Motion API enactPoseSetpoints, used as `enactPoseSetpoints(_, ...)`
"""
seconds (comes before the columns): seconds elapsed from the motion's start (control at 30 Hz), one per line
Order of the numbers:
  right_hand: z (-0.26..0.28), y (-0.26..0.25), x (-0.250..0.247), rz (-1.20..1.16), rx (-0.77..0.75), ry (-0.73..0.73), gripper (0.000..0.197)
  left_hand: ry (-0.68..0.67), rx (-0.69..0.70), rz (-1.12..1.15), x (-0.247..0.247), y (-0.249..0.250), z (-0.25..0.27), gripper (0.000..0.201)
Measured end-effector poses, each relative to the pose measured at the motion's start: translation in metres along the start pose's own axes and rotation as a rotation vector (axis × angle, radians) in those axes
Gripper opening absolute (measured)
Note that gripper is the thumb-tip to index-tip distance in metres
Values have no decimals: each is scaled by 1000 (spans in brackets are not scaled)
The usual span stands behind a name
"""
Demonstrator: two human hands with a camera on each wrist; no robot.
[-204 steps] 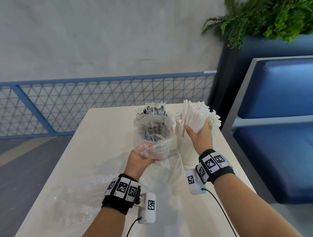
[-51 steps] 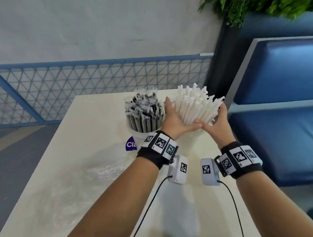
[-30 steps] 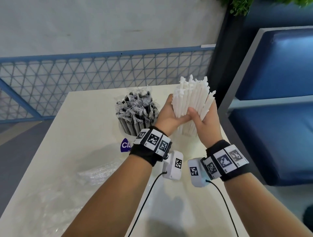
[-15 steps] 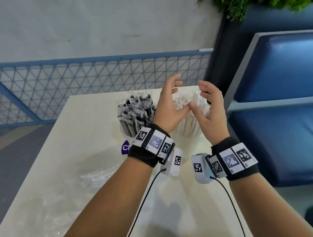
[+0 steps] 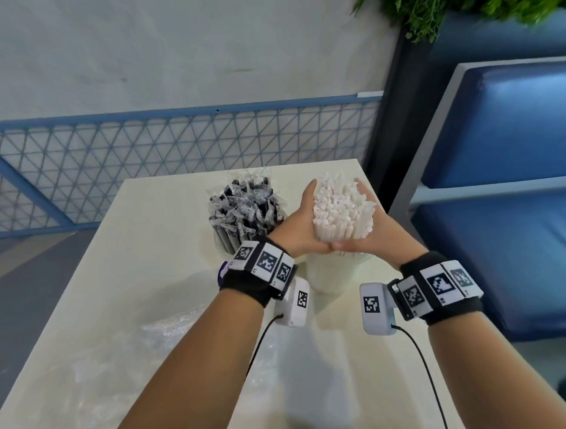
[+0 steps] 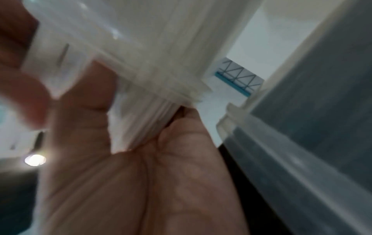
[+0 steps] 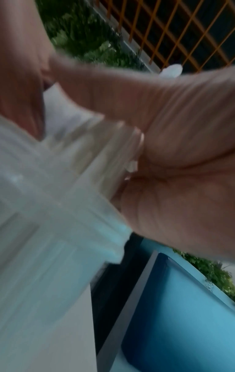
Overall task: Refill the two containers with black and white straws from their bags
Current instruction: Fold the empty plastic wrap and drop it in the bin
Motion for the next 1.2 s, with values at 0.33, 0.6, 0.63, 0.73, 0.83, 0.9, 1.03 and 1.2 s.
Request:
enactPoseSetpoints(0.33, -5, -39, -5, -100, -167, 393, 71, 329, 154, 353, -15, 16, -1, 50)
enactPoseSetpoints(0.6, 4, -7, -8, 16, 36, 126, 132, 84, 35, 187, -13, -6, -1, 110)
enactPoseSetpoints(0.63, 5, -6, -8, 16, 58, 89, 131, 49, 31, 134, -10, -10, -2, 110)
enactPoseSetpoints(0.73, 4, -11, -3, 91, 17, 110, 96, 176, 35, 63, -6, -10, -6, 84)
enactPoseSetpoints(0.83, 5, -24, 1, 209, -61, 271, 51, 311, 55, 117, -5, -3, -6, 62)
enactPoseSetpoints(0.9, 6, -31, -1, 205, -137, 313, 44, 360, 85, 109, -7, 2, -5, 63)
enactPoseSetpoints(1.03, 11, -41, -2, 252, -225, 397, 67, 333, 146, 66, -10, 11, 10, 84)
enactPoseSetpoints(1.2, 41, -51, 24, 422, -367, 664, 42, 480, 336, 6, -4, -4, 73, 49)
Point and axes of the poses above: each hand's wrist, its own z-axis away from the middle knuckle, its own x-axis out of the palm, y = z × x, the point moved 2 cm from there along -z, towards the middle knuckle, and after that the axes turned 12 degrees about -x, right-handed, at the moved point
